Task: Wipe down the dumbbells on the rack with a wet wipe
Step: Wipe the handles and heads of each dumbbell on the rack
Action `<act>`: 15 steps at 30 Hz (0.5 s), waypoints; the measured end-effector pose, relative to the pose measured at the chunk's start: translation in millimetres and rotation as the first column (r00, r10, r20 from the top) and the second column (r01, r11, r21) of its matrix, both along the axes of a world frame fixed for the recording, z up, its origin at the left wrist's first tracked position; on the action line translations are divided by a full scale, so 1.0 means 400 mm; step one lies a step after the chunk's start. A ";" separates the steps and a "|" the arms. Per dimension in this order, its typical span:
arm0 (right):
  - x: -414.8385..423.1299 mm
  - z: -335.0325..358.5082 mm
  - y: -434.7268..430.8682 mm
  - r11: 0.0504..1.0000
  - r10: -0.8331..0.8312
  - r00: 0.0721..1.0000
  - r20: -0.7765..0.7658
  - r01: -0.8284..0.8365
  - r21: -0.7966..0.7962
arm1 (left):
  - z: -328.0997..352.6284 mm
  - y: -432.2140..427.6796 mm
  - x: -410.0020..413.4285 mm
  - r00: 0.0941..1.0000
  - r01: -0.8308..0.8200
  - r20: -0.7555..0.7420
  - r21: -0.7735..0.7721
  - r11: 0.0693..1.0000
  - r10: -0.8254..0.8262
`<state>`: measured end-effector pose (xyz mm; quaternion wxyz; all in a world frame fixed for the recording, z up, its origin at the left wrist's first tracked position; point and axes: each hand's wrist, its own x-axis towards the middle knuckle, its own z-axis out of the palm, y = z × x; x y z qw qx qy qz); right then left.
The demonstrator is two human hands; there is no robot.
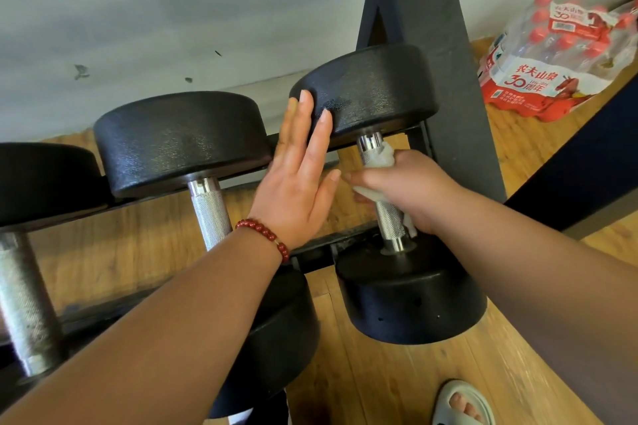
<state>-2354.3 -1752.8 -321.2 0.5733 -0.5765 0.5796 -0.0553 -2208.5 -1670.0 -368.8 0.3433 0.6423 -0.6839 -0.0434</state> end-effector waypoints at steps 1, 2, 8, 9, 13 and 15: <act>0.012 0.004 -0.003 0.999 -0.044 0.999 0.012 0.044 -0.020 | 0.002 0.001 -0.001 1.000 -0.004 -0.001 0.008 1.000 0.004; 0.020 0.007 -0.004 0.997 -0.068 0.997 0.026 0.070 -0.044 | 0.005 0.003 -0.002 1.000 -0.011 -0.001 0.019 1.000 0.011; -0.032 0.022 0.019 0.987 0.158 0.986 -0.052 -0.156 0.037 | 0.043 0.029 -0.019 0.997 -0.068 0.057 0.133 0.989 0.061; -0.043 0.021 0.025 0.978 0.204 0.977 -0.064 -0.200 0.066 | 0.056 0.035 -0.026 0.995 -0.085 0.064 0.164 0.983 0.075; -0.053 0.021 0.035 0.973 0.226 0.969 -0.098 -0.220 0.072 | 0.121 0.069 -0.071 0.992 -0.112 -0.019 0.300 0.948 0.123; -0.052 0.031 0.038 0.977 0.213 0.972 -0.101 -0.209 0.044 | 0.144 0.101 -0.111 0.973 -0.112 -0.143 0.399 0.910 0.182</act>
